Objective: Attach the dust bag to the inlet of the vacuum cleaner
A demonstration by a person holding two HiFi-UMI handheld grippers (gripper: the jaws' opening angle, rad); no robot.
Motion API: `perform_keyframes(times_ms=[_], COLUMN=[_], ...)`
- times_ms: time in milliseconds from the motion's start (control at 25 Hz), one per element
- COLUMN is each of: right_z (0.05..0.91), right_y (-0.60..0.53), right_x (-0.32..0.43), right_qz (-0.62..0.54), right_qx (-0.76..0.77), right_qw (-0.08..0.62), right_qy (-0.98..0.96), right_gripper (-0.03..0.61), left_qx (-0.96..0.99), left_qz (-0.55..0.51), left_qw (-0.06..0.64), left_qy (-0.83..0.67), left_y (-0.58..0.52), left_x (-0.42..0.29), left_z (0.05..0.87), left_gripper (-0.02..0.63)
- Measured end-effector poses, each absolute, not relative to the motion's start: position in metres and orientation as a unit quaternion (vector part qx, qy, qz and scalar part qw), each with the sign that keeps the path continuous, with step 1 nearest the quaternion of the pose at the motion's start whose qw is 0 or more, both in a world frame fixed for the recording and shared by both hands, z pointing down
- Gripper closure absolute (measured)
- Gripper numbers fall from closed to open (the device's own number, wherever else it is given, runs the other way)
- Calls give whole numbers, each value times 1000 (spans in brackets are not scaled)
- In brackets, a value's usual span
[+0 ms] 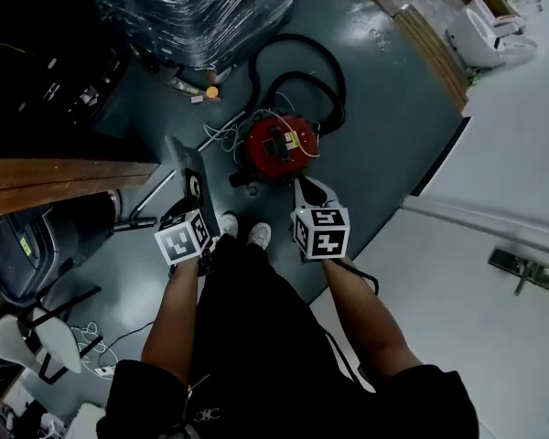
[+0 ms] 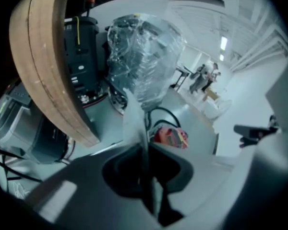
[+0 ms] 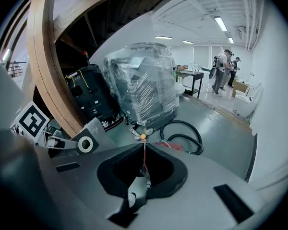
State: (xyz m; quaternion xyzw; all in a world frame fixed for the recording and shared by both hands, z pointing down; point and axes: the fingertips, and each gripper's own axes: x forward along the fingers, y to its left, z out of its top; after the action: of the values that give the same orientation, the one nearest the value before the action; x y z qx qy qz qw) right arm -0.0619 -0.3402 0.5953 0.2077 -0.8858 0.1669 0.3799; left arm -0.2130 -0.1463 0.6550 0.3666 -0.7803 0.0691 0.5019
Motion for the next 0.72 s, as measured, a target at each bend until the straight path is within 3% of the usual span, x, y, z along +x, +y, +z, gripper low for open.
perform_keyframes(times_ms=[360,480,720], right_z=[754,797,876], right_y=[-375,-387,-410], right_x=[-85,-91,-92], right_qz=[135,124,125], right_qx=[183,179,168], right_qw=[445,468,507], right_qy=[-866,-857,-836], right_gripper=[570,491,403], left_qx=[340,334,345], left_qz=[88,88,86], left_qw=[539,549,545], left_qy=[-766,-761,-760], left_y=[-149,-161,-181], left_x=[-205,-205,-204], left_z=[835,875,924], left_gripper=[588,588,588])
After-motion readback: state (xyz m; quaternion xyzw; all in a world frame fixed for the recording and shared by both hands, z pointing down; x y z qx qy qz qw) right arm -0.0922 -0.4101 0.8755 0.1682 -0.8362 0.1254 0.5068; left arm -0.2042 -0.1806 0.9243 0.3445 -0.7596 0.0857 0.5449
